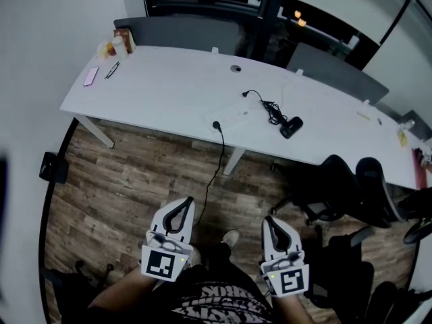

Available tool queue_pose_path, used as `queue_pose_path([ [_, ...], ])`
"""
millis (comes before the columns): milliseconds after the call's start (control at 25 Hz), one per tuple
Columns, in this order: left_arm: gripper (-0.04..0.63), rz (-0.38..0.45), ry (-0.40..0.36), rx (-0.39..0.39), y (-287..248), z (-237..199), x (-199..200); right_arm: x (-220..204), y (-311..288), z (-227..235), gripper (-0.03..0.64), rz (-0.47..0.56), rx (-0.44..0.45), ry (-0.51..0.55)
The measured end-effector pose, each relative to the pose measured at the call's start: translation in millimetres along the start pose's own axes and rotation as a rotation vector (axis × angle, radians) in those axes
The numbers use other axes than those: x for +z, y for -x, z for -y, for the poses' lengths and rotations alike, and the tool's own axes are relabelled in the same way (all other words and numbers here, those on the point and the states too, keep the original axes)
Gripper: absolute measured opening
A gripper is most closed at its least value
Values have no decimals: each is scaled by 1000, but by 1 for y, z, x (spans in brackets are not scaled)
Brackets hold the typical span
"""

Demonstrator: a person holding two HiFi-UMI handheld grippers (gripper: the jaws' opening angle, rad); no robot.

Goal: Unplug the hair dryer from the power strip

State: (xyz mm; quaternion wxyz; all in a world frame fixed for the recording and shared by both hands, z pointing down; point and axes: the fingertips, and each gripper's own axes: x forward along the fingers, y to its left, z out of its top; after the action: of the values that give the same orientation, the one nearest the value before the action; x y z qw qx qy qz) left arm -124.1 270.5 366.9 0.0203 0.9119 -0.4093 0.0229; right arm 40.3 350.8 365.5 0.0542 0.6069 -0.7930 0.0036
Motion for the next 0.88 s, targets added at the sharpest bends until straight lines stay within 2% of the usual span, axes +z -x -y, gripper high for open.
queue_pose_path([
  [640,28,38,7,30,-48,0,15,20,-40,30,35,32,77,47],
  [880,28,44,-4,37,-61,4,25,23,-40,55,35,45,62,27],
])
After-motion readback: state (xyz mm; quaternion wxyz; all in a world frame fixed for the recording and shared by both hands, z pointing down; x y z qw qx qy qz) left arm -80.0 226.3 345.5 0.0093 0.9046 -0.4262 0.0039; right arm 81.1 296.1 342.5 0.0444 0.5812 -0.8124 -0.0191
